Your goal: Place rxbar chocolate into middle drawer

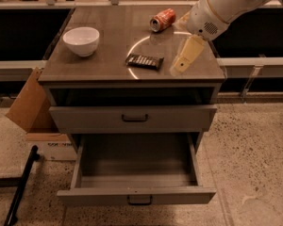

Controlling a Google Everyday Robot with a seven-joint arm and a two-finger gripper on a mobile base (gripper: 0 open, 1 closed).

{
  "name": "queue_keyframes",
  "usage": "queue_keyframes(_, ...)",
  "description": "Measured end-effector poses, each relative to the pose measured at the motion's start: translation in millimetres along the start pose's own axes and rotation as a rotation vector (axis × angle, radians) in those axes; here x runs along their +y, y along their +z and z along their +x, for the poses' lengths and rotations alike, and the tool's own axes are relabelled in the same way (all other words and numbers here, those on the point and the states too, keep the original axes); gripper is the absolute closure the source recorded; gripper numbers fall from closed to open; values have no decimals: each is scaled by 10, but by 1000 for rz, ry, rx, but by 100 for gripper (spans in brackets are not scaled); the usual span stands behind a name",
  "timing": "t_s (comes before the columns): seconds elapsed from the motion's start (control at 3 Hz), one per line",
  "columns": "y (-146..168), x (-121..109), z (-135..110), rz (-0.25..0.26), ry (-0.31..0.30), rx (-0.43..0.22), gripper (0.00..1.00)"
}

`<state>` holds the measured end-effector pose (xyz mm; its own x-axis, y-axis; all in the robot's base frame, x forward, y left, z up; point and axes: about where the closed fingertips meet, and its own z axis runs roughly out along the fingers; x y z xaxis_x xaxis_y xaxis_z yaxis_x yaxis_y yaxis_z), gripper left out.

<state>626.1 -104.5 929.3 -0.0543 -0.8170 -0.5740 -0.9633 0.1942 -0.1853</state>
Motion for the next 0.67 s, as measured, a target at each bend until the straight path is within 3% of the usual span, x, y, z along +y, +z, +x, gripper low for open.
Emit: queue_keyframes(0.67, 610, -273, -177, -28, 40, -64, 0)
